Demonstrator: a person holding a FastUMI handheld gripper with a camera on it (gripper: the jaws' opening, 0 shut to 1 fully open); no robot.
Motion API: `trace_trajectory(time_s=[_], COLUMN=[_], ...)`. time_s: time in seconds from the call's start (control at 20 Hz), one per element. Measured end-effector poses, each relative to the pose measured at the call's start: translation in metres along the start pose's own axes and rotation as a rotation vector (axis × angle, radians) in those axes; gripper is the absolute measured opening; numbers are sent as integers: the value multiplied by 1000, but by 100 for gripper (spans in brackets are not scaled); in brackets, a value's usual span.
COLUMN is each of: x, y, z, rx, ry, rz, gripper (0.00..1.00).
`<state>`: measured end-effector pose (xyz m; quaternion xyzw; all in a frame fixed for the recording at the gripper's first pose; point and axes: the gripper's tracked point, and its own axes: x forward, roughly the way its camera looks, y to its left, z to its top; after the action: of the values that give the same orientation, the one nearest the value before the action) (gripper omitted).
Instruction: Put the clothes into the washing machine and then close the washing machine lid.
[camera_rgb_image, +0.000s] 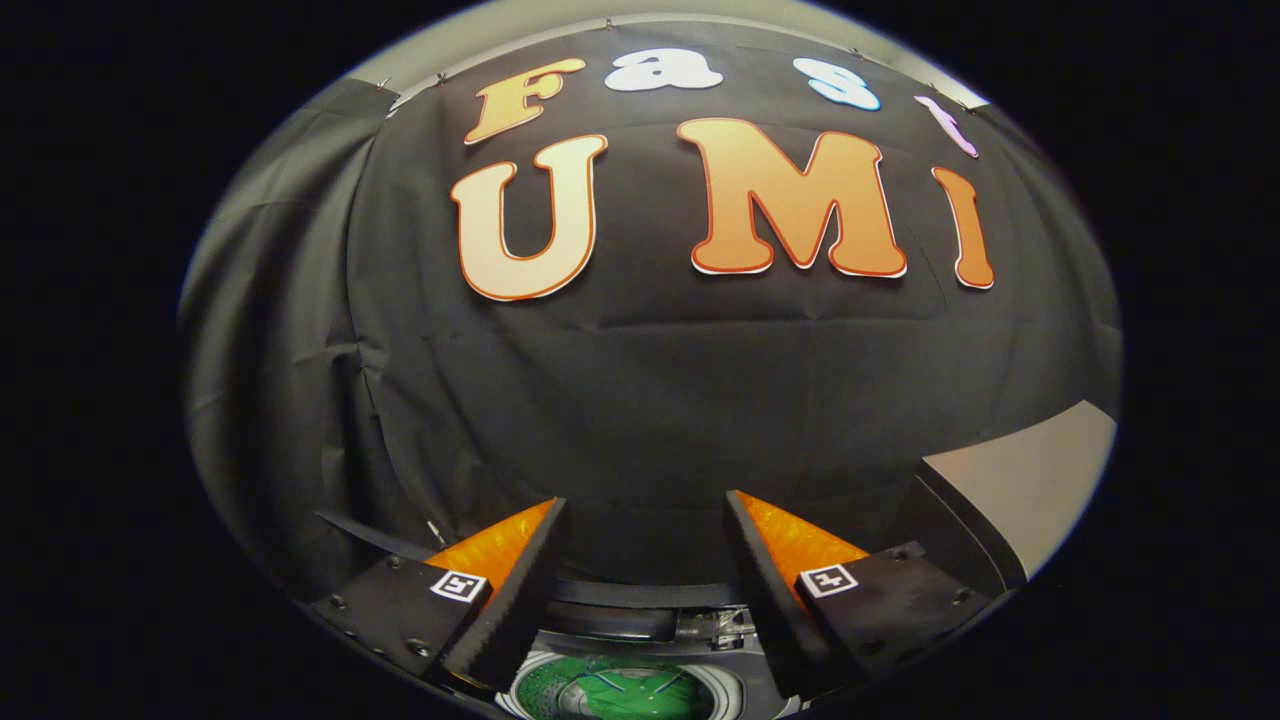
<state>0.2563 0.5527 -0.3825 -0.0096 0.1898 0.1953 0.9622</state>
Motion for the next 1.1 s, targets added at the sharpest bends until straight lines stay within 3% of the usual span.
trace_trajectory(time_s=[1.1], x=[-68], y=[2], z=[-73], rx=[-16], ry=[60], rz=[-32], gripper=[98])
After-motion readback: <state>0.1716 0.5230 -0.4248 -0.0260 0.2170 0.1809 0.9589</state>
